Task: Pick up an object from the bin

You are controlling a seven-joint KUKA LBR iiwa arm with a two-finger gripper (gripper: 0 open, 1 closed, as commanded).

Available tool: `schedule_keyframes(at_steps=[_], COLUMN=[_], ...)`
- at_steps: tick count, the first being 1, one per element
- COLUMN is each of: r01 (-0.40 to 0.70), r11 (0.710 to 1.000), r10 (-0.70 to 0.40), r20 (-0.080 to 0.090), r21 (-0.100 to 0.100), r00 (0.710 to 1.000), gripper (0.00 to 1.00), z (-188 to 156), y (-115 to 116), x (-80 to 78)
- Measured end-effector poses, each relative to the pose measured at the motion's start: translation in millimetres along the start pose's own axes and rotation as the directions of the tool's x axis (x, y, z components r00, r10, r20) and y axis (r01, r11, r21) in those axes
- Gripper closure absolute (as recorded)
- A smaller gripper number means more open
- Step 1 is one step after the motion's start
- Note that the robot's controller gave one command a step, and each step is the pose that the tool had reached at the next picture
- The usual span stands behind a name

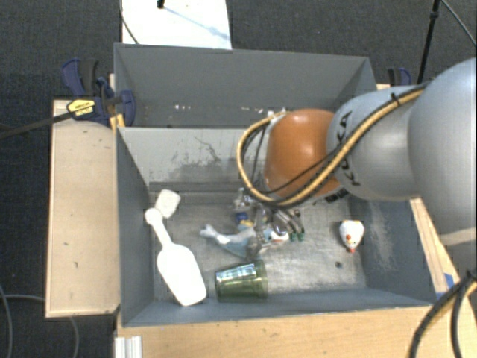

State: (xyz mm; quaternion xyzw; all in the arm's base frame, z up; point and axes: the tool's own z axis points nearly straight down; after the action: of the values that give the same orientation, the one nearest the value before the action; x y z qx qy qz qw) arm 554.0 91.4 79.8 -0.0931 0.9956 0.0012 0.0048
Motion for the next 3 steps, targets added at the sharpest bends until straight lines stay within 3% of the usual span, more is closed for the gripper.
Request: schedule_keyframes(at_steps=[1, 3], r01=[0.137, 0.164], r11=[0.991, 0.987], r10=[-0.137, -0.164], r20=[0.012, 0.010], r21=[0.000, 0.000], r00=[0.990, 0.986], gripper=[1.00, 1.00], z=[11.9, 8.5], y=[1.2, 1.5], x=[-4.1, -3.9])
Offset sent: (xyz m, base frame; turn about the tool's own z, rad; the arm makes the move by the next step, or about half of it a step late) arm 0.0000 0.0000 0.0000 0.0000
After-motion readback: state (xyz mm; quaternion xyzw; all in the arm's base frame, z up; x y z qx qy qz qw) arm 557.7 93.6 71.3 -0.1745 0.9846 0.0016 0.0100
